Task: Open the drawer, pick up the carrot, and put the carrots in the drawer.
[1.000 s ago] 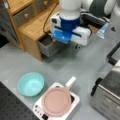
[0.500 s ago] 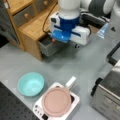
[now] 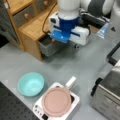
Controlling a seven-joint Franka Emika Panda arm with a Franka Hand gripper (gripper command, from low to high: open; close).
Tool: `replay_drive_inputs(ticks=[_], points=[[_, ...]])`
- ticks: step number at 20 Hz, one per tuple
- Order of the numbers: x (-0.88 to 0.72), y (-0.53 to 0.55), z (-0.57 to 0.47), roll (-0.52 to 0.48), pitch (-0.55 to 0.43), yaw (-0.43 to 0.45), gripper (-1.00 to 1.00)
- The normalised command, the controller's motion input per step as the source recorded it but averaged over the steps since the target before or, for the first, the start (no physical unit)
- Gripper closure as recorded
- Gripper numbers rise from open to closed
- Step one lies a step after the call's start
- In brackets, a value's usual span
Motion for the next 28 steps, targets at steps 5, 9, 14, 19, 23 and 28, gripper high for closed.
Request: replay_drive_inputs(ticks=[5,9,14,19,23,28], points=[[0.16,-0.33,0.15,-0.054,0.223,0.192,-1.0],[0.18,-0.27,0.17,-0.043,0.227,0.194,-1.0],[0.2,-0.22,0.16,-0.037,0.219,0.191,-1.0],[0.21,-0.2,0.16,-0.04,0.212,0.193,-1.0],[0.2,-0.23,0.16,-0.047,0.216,0.213,-1.0],[0.19,-0.26,0.17,-0.054,0.219,0.221,-1.0]])
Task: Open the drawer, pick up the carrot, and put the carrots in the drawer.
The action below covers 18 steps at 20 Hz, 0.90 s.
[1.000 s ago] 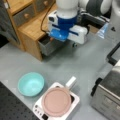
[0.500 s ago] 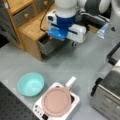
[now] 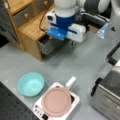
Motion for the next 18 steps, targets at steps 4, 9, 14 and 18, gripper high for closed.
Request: replay_drive_inputs(ticks=[4,9,14,18], points=[[0.18,-0.23,0.16,-0.059,0.215,0.202,-1.0],[0.18,-0.2,0.15,-0.053,0.213,0.189,-1.0],[0.16,-0.19,0.13,-0.054,0.211,0.183,-1.0],[0.14,-0.19,0.13,-0.058,0.214,0.183,-1.0]])
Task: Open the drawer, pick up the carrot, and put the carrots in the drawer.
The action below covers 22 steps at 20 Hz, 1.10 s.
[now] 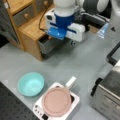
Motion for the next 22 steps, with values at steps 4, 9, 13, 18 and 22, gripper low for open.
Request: replay_drive_inputs(ticks=[4,9,13,18,22], points=[[0.13,-0.15,0.13,-0.052,0.212,0.166,-1.0],[0.12,-0.06,0.12,-0.037,0.199,0.133,-1.0],[0.11,0.09,0.09,-0.015,0.18,0.094,-1.0],[0.08,0.23,0.07,0.005,0.15,0.033,-1.0],[0.03,0.28,0.12,0.015,0.136,-0.061,-1.0]])
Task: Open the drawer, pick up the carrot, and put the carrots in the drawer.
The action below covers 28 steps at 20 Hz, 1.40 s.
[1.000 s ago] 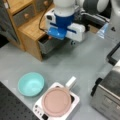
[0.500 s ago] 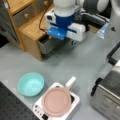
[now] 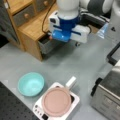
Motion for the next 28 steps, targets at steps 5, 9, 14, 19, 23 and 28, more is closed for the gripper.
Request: replay_drive_inputs(ticks=[5,9,14,19,23,28], points=[[-0.04,0.26,0.2,0.03,0.131,-0.115,-1.0],[-0.12,0.27,0.3,0.086,0.128,-0.128,-1.0],[-0.1,0.22,0.25,0.095,-0.01,-0.095,-1.0],[-0.08,0.11,0.14,0.073,-0.015,-0.098,-1.0],[-0.08,0.02,0.16,0.058,0.021,-0.096,-1.0],[-0.03,-0.03,0.29,-0.028,0.081,-0.101,-1.0]])
